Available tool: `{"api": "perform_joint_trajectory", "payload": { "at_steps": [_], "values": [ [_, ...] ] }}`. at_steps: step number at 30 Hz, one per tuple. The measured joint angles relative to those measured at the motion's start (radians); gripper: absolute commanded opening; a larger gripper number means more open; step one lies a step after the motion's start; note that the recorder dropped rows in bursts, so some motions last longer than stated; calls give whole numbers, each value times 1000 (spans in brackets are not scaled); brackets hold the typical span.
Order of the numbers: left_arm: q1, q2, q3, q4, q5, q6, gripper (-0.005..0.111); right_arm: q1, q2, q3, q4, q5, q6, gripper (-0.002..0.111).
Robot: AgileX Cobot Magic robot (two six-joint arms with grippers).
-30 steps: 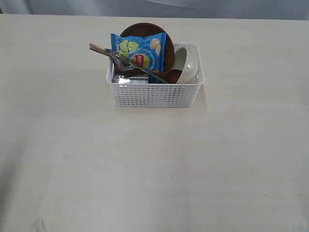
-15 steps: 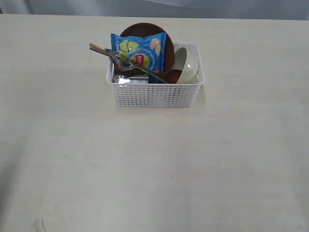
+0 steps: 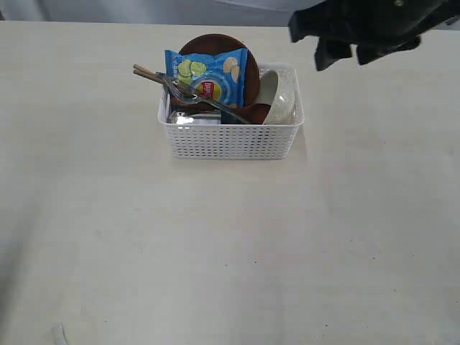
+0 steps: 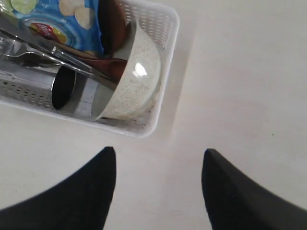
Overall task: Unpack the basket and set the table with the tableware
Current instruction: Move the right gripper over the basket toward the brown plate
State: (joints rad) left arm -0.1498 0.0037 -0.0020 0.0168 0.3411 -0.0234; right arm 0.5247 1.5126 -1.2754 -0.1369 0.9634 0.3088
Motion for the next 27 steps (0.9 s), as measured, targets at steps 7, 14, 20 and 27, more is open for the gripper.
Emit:
{"api": "perform_joint_trajectory", "payload": {
  "at_steps": [7,14,20,27],
  "values": [
    [0,0,0,0,0,0,0,125,218,-144,-92,5,86,52],
    [0,0,0,0,0,0,0,142,383,-293,-154,126,133,52],
    [0,0,0,0,0,0,0,142,450,-323,-155,161,136,52],
    [0,0,0,0,0,0,0,142,472,-323,-189,163,143,52]
  ]
}}
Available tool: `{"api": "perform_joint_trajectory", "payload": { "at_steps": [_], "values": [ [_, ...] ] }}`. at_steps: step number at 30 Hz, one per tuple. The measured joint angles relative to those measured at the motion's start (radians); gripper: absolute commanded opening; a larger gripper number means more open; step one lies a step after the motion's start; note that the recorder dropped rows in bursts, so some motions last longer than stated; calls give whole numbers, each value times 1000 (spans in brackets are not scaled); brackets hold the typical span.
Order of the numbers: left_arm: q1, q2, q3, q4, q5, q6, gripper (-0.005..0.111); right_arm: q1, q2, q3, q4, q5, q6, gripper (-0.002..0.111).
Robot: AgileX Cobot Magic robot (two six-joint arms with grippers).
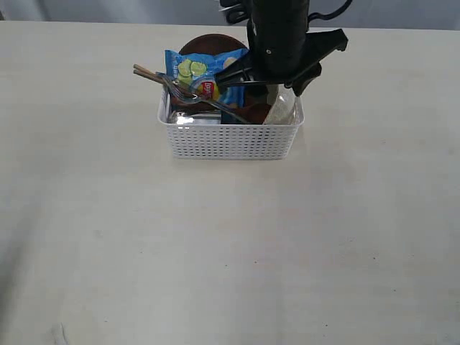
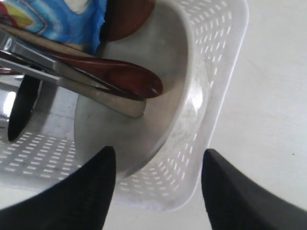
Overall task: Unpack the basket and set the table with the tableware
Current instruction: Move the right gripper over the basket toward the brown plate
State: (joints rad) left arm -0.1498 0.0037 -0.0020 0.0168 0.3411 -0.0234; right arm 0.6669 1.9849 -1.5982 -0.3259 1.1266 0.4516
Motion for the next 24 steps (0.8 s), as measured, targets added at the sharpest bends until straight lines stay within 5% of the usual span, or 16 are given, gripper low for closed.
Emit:
{"api": "perform_joint_trajectory", "payload": {
  "at_steps": [16,24],
  "values": [
    [0,0,0,0,0,0,0,6,8,-42,-22,-9,-35,52],
    [0,0,0,0,0,0,0,100,12,-103,79,-108,-405,52]
  ]
}}
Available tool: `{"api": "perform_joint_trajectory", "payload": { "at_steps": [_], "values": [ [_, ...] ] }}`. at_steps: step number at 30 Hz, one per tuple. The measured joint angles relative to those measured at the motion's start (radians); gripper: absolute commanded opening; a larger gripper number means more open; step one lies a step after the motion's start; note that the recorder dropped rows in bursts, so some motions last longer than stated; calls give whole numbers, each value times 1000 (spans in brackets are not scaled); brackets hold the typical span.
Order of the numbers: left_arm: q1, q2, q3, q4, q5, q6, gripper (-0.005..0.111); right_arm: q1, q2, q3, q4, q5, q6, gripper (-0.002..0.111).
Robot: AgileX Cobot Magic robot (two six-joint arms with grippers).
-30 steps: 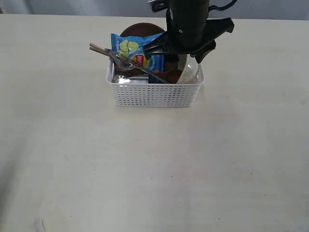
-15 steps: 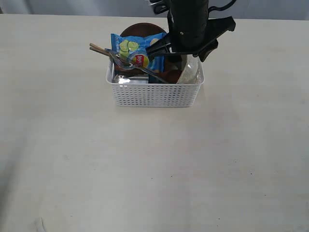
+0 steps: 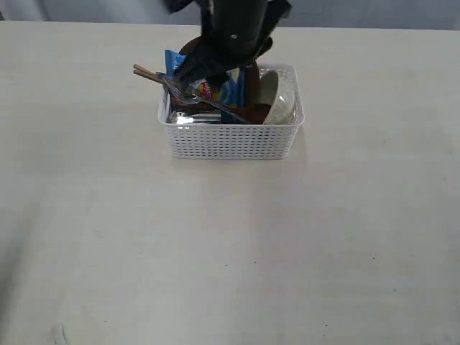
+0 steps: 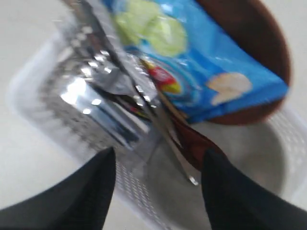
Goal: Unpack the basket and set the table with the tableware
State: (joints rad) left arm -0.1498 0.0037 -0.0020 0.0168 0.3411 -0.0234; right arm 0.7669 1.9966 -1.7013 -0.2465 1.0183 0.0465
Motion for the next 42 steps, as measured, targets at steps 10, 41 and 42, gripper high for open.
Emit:
{"api": "perform_joint_trajectory", "payload": {
  "at_steps": [10,41,42],
  "values": [
    [0,0,0,0,0,0,0,68,111,0,-58,-67,-106,52],
    [0,0,0,0,2,0,0,67,92,-5,-104,-99,-156,25],
    [0,0,0,0,2,0,0,67,91,-5,-70,-95,-182,36]
  ]
}}
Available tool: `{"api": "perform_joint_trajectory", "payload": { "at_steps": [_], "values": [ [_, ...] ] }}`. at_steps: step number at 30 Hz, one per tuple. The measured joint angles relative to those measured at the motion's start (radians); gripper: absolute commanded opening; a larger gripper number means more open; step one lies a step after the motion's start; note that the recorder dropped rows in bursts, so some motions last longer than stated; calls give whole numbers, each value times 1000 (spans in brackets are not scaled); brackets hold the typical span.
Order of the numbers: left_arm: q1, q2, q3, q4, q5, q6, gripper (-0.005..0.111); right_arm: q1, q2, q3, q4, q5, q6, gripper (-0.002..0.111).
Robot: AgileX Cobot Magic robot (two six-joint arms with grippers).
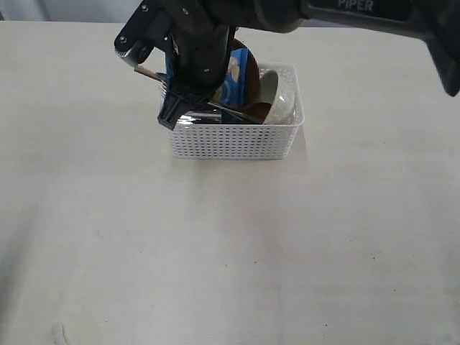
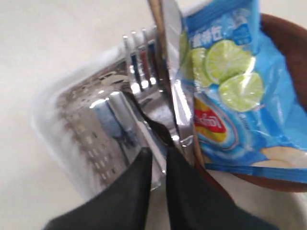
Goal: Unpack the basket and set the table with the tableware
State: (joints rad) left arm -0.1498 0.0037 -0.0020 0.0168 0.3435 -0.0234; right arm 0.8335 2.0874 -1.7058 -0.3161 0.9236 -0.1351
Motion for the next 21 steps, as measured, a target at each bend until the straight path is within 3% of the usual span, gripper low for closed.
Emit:
{"api": "perform_joint_trajectory", "payload": {
  "at_steps": [1,3,21],
  "values": [
    [0,0,0,0,0,0,0,0,0,0,24,5,-8,47],
    [0,0,0,0,0,0,0,0,0,0,33,-3,10,51],
    [0,0,0,0,0,0,0,0,79,-2,-139,-39,192,46]
  ]
}}
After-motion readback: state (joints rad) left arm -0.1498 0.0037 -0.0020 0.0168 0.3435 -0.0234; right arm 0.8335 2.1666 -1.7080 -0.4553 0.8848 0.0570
